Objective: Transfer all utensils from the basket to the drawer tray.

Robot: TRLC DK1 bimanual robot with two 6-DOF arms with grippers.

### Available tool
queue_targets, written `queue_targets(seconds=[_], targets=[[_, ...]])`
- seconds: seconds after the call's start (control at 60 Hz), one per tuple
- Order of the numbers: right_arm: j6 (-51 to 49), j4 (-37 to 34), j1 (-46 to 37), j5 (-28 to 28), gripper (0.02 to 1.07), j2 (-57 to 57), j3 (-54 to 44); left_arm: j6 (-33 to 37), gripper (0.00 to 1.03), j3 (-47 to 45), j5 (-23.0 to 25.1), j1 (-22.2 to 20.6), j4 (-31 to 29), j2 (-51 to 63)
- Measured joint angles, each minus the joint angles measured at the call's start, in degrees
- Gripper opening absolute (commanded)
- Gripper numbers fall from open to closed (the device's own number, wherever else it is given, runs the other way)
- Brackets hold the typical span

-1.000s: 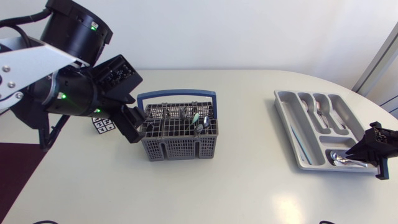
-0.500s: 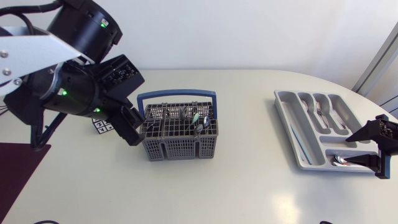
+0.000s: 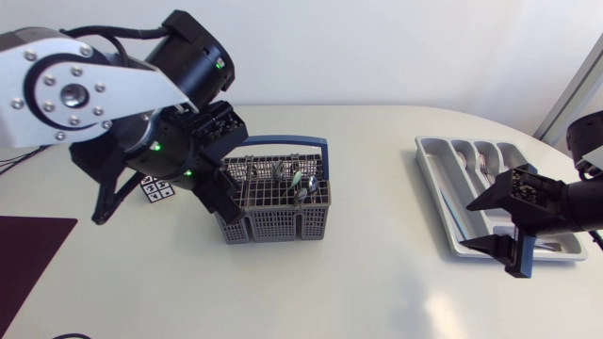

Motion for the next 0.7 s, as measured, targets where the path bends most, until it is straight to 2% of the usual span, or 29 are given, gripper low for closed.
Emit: queue_targets(seconds=[0.333,0.7], targets=[[16.0,1.8,18.0,5.7,0.89,-4.6,-2.4,-1.0,0.32,0.0,-2.8,0.8,3.6,6.0],[22.3,4.5,25.6,8.9,0.89,-4.7,-3.4,-1.0,0.32,-0.8,-5.5,2.7,7.9,9.4]])
